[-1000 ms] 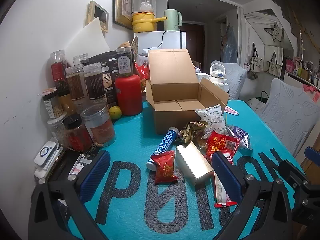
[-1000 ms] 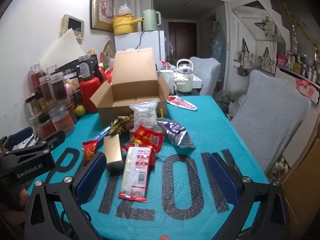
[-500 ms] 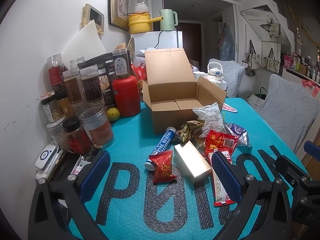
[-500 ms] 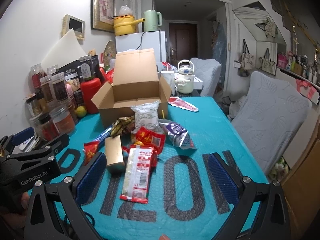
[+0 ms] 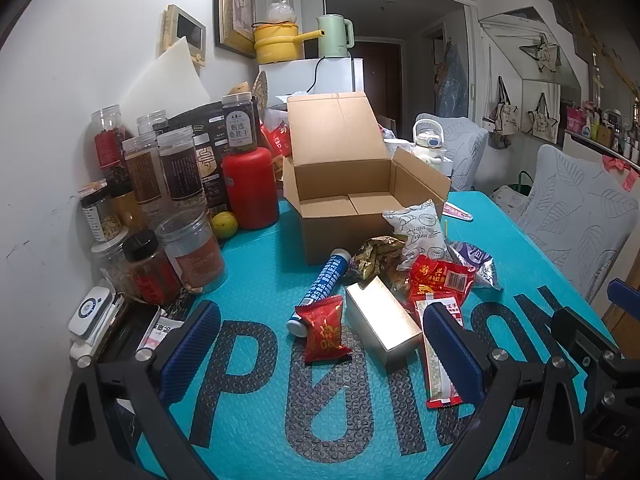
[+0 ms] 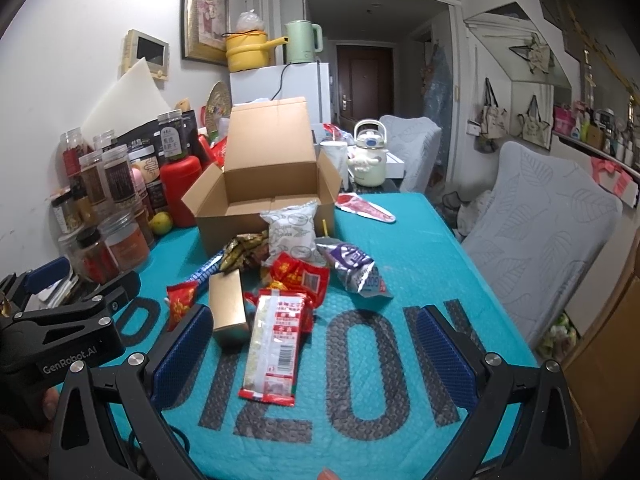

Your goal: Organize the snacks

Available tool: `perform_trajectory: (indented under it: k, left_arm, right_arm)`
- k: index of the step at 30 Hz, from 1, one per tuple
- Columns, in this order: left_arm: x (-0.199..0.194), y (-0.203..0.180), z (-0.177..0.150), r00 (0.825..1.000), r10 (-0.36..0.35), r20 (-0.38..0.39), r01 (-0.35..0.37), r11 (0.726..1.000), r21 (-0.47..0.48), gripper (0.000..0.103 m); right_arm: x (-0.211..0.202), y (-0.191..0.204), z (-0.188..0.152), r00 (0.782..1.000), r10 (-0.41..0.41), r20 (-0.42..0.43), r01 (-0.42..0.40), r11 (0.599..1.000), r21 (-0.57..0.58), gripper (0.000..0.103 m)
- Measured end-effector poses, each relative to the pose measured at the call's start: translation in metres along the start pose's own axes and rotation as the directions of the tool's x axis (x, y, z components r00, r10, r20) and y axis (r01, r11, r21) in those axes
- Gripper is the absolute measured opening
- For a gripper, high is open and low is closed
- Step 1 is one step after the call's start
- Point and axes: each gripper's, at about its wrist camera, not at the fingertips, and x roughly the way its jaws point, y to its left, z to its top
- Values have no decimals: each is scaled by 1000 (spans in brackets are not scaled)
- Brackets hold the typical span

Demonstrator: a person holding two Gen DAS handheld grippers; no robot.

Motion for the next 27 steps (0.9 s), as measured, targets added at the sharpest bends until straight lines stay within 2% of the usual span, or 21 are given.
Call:
perform_trajectory:
  k: [27]
  left_arm:
    - [-3,0,-2,1000,-6,4,6,1000,-5,103]
  right_arm:
    - [-2,-3,-5,1000,3,9,-3,1000,14,103]
